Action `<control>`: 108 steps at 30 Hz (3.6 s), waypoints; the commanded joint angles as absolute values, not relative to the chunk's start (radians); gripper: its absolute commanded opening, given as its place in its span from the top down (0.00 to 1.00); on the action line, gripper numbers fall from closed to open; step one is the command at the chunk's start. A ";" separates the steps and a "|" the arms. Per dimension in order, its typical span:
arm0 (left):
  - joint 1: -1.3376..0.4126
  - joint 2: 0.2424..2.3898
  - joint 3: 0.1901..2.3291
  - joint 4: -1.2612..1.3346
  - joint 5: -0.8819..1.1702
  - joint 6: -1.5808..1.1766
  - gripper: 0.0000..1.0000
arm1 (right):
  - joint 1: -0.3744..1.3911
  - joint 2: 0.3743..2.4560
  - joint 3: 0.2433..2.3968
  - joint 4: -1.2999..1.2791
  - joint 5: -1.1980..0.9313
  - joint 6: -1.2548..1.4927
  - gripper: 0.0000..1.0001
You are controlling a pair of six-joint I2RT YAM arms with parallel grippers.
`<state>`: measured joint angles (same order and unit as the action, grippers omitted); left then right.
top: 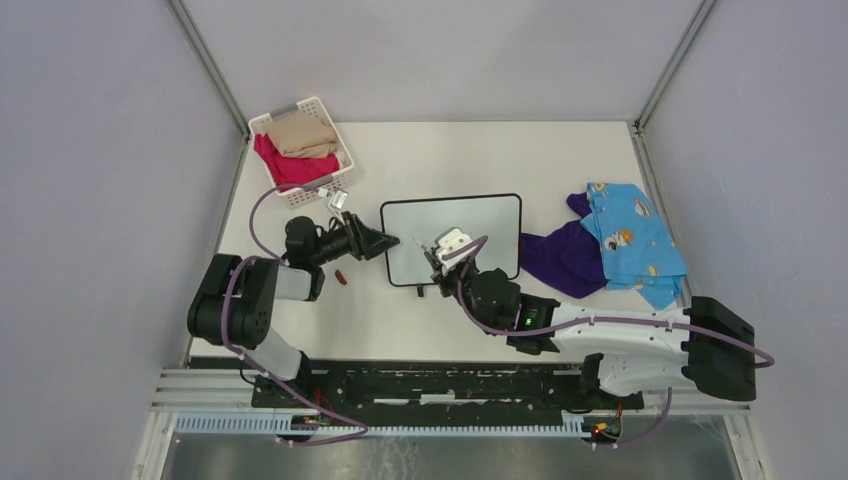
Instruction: Write a sentence on the whiteboard
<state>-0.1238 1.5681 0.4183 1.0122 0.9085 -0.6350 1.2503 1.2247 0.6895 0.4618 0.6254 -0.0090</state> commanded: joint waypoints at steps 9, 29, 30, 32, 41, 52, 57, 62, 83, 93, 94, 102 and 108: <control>-0.114 1.692 0.395 1.443 0.967 -0.830 0.49 | 1.259 1.305 0.773 0.557 0.653 -0.063 1.00; -0.115 1.677 0.408 1.313 0.957 -0.755 0.65 | 1.242 1.415 0.826 0.656 0.731 -0.065 1.00; -0.115 1.676 0.410 1.305 0.957 -0.753 0.65 | 1.240 1.420 0.830 0.656 0.727 -0.064 1.00; -0.117 1.673 0.414 1.292 0.958 -0.750 0.65 | 1.231 1.429 0.837 0.647 0.719 -0.054 1.00; -0.125 1.656 0.420 1.240 0.957 -0.720 0.66 | 1.202 1.451 0.844 0.652 0.709 -0.033 1.00; -0.132 1.648 0.426 1.207 0.956 -0.703 0.69 | 1.175 1.473 0.821 0.649 0.699 -0.012 1.00; -0.132 1.638 0.429 1.183 0.949 -0.683 0.72 | 1.172 1.473 0.803 0.641 0.698 -0.002 1.00; -0.132 1.638 0.431 1.175 0.949 -0.681 0.74 | 1.168 1.465 0.777 0.635 0.702 -0.002 1.00; -0.135 1.632 0.439 1.149 0.942 -0.677 0.59 | 1.165 1.355 0.697 0.643 0.655 0.044 1.00; -0.129 1.588 0.440 1.129 0.911 -0.667 0.54 | 1.165 1.324 0.707 0.667 0.664 0.024 1.00; -0.129 1.591 0.440 1.129 0.911 -0.667 0.54 | 1.166 1.329 0.711 0.666 0.664 0.023 1.00; -0.129 1.608 0.446 1.121 0.919 -0.667 0.57 | 1.154 1.376 0.742 0.654 0.701 0.028 1.00; -0.129 1.611 0.446 1.117 0.920 -0.666 0.58 | 1.146 1.404 0.749 0.650 0.692 0.032 1.00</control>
<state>-0.1322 1.6173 0.4191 1.0927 0.9184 -0.7136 1.1526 1.3907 0.6991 0.6197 0.6811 0.0288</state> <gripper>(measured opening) 0.425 0.179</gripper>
